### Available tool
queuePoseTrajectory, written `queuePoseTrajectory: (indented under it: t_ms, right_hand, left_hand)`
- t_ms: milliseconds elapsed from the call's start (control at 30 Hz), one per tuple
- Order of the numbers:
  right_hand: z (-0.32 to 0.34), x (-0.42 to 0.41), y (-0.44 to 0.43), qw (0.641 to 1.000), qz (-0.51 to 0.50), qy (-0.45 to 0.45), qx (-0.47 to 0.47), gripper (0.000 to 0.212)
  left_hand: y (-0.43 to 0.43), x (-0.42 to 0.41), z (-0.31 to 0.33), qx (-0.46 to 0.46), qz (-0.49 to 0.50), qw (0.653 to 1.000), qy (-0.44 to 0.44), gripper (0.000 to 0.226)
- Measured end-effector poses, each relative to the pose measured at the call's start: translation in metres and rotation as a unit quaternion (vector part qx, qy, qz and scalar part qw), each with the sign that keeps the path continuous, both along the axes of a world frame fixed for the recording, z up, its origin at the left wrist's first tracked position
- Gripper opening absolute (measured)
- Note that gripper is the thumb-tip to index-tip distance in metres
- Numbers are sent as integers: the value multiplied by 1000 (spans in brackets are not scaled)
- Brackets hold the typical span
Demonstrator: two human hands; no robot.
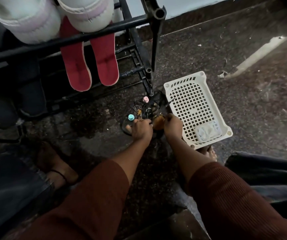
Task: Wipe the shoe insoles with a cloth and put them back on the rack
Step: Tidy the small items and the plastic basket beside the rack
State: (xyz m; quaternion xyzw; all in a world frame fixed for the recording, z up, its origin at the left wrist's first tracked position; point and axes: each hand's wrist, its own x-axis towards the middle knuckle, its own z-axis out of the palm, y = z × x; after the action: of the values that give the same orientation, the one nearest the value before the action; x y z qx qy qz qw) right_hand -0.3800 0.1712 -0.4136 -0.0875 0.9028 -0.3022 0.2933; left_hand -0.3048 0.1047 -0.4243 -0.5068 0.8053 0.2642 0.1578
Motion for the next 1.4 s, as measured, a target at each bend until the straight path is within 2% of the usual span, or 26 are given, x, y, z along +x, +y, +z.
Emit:
queuePoseTrajectory:
  t_ms: [133,300,367,500,600,700,767,867,967,1067,1167,1233,1333,1400]
  right_hand:
    - [-2,-13,-9,999,34,10,-5,30]
    - [-9,-27,-33,997,64,-35,-11,42]
    - [-12,-28,-40,998,38,-42,-10,38]
    - [-3,-22,-41,998,-52,7,-39,29]
    - [14,-17,-37,995,-58,49,-58,28]
    - [38,-15,-35,992,-43,35,-112,26]
    - [58,-13,-35,988,-9,18,-153,23]
    - [91,-10,-36,972,7,-46,-230,27]
    - [125,-6,-37,955,54,-92,-277,33]
    - [160,3,-36,943,110,-100,-299,33]
    - [189,14,-33,940,142,-84,-298,31]
    - [203,22,-31,940,157,-75,-293,30]
    - [218,33,-28,937,173,-86,-293,26]
    - [227,39,-26,934,189,-91,-289,23]
  left_hand:
    - [-1,1,-2,-5,-1,1000,20,31]
    - [-3,-7,-8,-8,-27,998,58,27]
    - [-1,-10,-5,-8,-35,998,47,26]
    - [0,-9,-1,-7,-15,998,66,26]
    - [-2,-6,10,-21,24,994,109,28]
    - [-9,-3,30,-30,46,989,139,32]
    - [-15,-1,49,-35,50,980,190,38]
    - [-22,6,85,-21,75,950,303,46]
    - [-28,11,115,79,161,918,355,42]
    - [-32,17,148,212,261,843,419,19]
    - [-32,30,184,263,287,803,452,24]
    - [-30,38,201,271,297,776,486,21]
    - [-28,47,220,227,309,768,512,20]
    - [-28,56,233,212,350,735,540,20]
